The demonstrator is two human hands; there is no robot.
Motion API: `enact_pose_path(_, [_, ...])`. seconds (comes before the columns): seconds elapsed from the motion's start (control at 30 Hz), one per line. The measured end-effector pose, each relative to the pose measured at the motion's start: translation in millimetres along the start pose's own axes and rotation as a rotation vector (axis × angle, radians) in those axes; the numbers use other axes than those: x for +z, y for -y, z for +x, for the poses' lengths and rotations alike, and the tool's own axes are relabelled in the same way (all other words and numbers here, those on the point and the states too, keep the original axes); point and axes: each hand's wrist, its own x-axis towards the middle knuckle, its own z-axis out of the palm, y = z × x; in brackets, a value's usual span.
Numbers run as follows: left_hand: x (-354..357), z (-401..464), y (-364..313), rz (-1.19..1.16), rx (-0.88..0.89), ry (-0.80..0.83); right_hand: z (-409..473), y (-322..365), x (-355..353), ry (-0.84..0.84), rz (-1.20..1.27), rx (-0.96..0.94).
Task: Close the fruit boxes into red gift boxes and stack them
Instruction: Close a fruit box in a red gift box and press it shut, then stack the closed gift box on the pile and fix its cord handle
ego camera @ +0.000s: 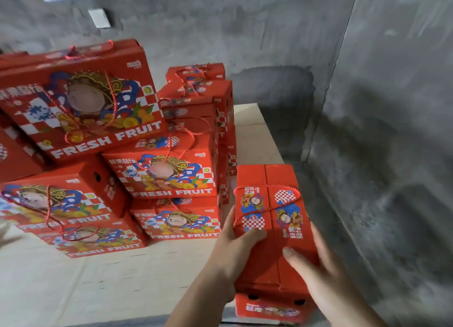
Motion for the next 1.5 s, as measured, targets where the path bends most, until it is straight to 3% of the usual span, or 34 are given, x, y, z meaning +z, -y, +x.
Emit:
enact_pose_path(0.3, [51.2,132.7,-49.8,0.103,0.029,-0.009,148.3,31.4,-45.9,-0.015,-0.036,0.030])
enact_pose_path(0.5, [82.4,253.4,-91.7,0.207,0.157,-0.147,286.2,47.4,-63.8,0.087,0.068,-0.033])
enact_pose_path(0.63, [86.6,341.4,-130.0,0.591,0.233,-0.197,418.0,48.4,-54.1,0.135,0.128,-0.017])
enact_pose_path(0.7, [80.4,382.5,-133.5,0.817,0.152,-0.301,471.7,36.4,-40.7,0.170,0.123,-0.016])
enact_pose_path(0.77, [73.8,407.7,-118.6,0.868,0.074,-0.340,510.6,14.0,-28.0,0.223,-0.012,-0.064])
enact_pose_path(0.83, [68.7,419.1,-90.6,0.906,0.062,-0.286,531.4,-6.4,-18.6,0.350,-0.071,-0.061])
enact_pose_path(0.9, [67.9,423.6,-65.4,1.102,0.030,-0.244,539.7,-22.2,-16.4,0.452,-0.128,-0.150])
enact_pose_path(0.97, [68.6,427.8,-52.0,1.335,0.022,-0.266,544.2,-32.9,-15.2,0.502,-0.237,-0.281])
enact_pose_path(1.03, [74.6,429.3,-50.1,1.414,0.036,-0.300,543.6,-39.9,-15.2,0.509,-0.268,-0.322])
enact_pose_path(1.17, [88.6,423.5,-50.2,1.354,0.033,-0.351,533.4,-44.1,-13.3,0.449,-0.310,-0.217])
enact_pose_path(1.23, [97.9,411.6,-49.3,1.171,0.040,-0.452,519.5,-36.7,-10.3,0.351,-0.162,-0.133])
enact_pose_path(1.33, [116.8,378.0,-42.5,0.766,0.104,-0.651,482.5,-20.7,-9.7,0.194,0.008,0.207])
enact_pose_path(1.43, [133.9,335.3,-37.4,0.507,0.190,-0.714,432.8,-14.7,-15.5,0.308,0.025,0.249])
enact_pose_path(1.5, [136.5,306.8,-38.3,0.408,0.256,-0.776,396.5,-11.5,-13.4,0.464,-0.076,0.083])
